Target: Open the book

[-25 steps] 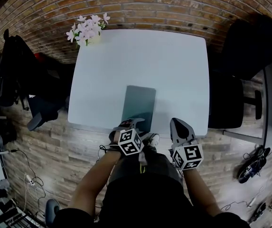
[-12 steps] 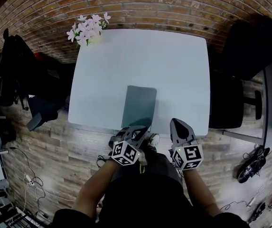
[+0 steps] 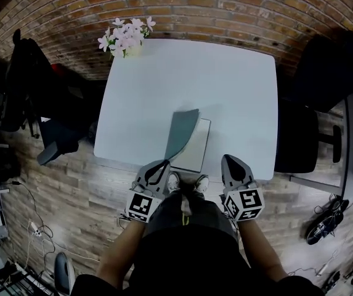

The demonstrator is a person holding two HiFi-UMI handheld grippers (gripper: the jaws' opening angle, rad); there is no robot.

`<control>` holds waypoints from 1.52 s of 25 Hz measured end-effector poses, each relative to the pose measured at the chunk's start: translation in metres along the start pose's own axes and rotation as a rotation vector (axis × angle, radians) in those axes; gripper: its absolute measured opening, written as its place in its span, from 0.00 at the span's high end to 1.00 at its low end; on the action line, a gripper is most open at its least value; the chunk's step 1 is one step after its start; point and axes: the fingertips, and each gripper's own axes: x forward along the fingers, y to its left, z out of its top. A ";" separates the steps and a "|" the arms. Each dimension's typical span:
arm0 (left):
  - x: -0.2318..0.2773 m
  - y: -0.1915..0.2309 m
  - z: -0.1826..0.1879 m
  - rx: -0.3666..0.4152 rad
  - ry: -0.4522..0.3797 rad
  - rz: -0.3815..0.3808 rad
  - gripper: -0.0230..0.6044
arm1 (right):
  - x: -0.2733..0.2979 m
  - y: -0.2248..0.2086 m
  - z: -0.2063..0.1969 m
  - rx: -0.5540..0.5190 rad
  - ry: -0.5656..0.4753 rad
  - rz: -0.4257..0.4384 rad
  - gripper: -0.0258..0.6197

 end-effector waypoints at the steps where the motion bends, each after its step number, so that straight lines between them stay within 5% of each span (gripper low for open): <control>1: -0.007 0.010 -0.001 -0.024 -0.006 0.029 0.91 | 0.001 0.002 0.000 -0.001 0.001 0.004 0.94; 9: -0.053 0.083 -0.034 -0.239 -0.010 0.253 0.91 | 0.007 0.016 0.002 -0.013 0.010 0.024 0.94; 19: -0.065 0.132 -0.099 -0.438 0.052 0.393 0.91 | 0.001 0.013 -0.002 -0.009 0.026 -0.013 0.94; 23: -0.061 0.139 -0.125 -0.491 0.105 0.415 0.91 | -0.001 0.012 -0.004 -0.006 0.030 -0.028 0.94; 38: -0.066 0.115 -0.155 -0.504 0.224 0.368 0.91 | 0.010 0.019 -0.004 0.007 0.031 -0.042 0.94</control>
